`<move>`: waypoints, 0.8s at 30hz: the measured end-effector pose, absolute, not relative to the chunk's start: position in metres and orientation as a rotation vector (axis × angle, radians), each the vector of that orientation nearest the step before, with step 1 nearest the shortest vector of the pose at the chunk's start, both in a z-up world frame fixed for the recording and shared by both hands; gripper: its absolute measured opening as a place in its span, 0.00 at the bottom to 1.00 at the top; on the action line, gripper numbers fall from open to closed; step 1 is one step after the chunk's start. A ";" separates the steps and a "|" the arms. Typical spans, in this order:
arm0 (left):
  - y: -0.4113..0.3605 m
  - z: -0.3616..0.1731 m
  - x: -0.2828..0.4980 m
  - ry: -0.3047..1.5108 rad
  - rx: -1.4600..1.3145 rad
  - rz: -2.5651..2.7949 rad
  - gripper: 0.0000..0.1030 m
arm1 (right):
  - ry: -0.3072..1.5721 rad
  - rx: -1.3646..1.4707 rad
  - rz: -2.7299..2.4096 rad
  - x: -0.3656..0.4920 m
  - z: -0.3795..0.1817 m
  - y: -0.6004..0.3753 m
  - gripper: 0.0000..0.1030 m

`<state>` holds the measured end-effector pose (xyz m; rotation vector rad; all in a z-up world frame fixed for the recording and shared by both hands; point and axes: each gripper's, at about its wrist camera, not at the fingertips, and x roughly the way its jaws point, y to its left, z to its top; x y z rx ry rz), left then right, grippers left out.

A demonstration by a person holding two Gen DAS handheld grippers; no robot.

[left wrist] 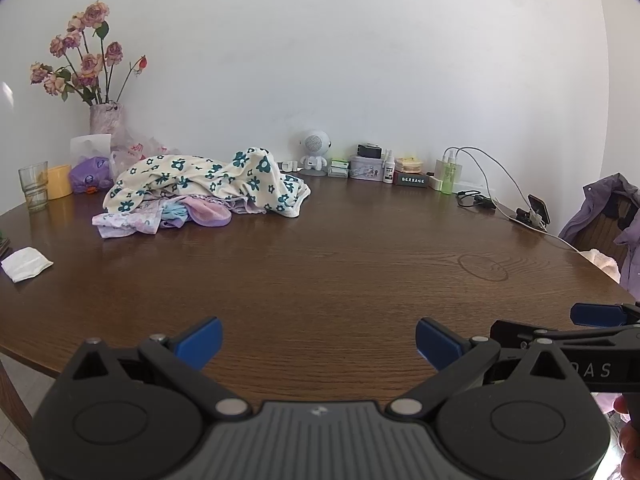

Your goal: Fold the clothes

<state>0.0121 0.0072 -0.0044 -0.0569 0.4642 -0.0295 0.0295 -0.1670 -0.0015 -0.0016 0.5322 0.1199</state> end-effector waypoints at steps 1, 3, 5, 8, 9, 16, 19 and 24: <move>0.008 -0.005 0.013 0.465 -0.059 -0.028 1.00 | 0.535 -0.001 0.123 0.031 -0.002 -0.167 1.00; 0.011 -0.005 0.017 0.467 -0.062 -0.021 1.00 | 0.539 -0.003 0.132 0.036 -0.001 -0.165 1.00; 0.016 -0.003 0.024 0.472 -0.070 -0.015 1.00 | 0.536 -0.018 0.160 0.053 0.009 -0.161 1.00; 0.026 0.003 0.036 0.470 -0.080 -0.005 1.00 | 0.531 -0.041 0.203 0.078 0.023 -0.155 1.00; 0.030 0.007 0.042 0.465 -0.075 0.001 1.00 | 0.529 -0.049 0.217 0.086 0.028 -0.153 1.00; 0.072 0.044 0.102 0.415 -0.005 0.053 1.00 | 0.515 -0.102 0.317 0.144 0.060 -0.138 1.00; 0.099 0.057 0.143 0.421 0.032 0.119 1.00 | 0.505 -0.137 0.358 0.177 0.076 -0.124 0.99; 0.155 0.062 0.223 0.483 0.050 0.241 1.00 | 0.519 -0.245 0.393 0.265 0.086 -0.068 0.97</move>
